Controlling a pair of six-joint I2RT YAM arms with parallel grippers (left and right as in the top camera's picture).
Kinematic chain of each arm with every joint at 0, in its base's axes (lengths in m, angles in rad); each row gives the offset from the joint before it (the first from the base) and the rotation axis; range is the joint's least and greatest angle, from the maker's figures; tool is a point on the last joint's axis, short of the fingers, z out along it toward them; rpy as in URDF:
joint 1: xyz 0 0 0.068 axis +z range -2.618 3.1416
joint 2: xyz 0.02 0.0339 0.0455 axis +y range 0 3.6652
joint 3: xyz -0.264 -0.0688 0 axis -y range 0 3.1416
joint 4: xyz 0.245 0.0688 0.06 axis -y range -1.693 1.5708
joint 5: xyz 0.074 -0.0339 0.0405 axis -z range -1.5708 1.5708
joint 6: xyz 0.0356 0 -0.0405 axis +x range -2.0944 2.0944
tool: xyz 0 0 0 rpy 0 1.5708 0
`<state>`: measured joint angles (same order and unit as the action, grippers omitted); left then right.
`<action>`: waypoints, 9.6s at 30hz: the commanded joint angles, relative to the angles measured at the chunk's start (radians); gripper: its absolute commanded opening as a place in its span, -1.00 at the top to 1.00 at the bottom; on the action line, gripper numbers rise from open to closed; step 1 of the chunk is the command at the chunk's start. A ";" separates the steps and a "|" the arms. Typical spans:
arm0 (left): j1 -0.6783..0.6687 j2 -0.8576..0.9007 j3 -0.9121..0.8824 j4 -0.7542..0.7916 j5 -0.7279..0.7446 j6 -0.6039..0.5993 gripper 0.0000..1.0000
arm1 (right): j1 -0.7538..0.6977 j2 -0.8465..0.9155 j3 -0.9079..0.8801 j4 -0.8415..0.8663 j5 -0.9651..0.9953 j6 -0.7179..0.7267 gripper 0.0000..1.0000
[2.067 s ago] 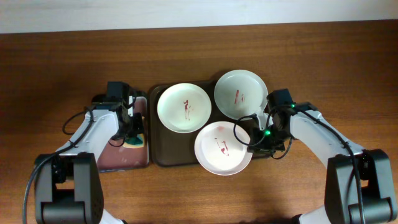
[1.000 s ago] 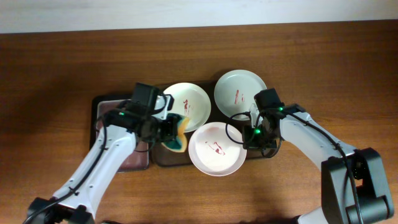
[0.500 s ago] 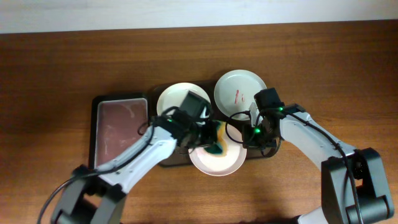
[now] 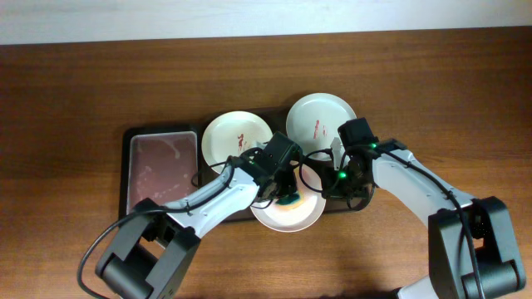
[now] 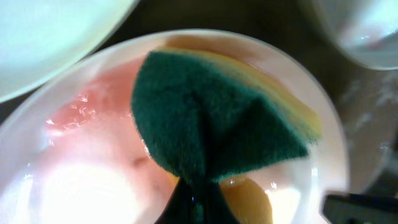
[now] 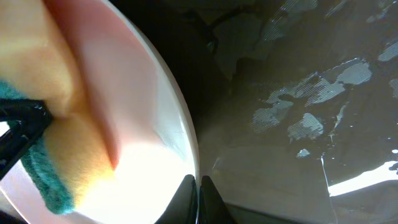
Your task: Clean dirty plates on tray and stack at the side
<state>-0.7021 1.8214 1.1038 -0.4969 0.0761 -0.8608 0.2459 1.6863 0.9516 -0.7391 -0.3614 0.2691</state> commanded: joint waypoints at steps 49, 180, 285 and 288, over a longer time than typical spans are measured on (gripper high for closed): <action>-0.077 0.023 0.074 -0.009 0.077 -0.123 1.00 | 0.003 0.006 -0.005 -0.016 0.029 0.137 0.67; 0.618 -0.152 0.088 -0.422 -0.212 0.566 1.00 | -0.420 -0.147 0.302 -0.165 0.410 0.236 0.92; 0.618 -0.152 0.088 -0.415 -0.166 0.566 1.00 | 0.174 0.380 0.475 -0.135 -0.031 0.264 0.91; 0.618 -0.152 0.088 -0.415 -0.166 0.566 1.00 | 0.175 0.381 0.471 -0.135 -0.031 0.264 0.81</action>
<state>-0.0902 1.6867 1.1954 -0.9154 -0.1013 -0.2840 0.4133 2.0495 1.4334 -0.8776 -0.3840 0.5179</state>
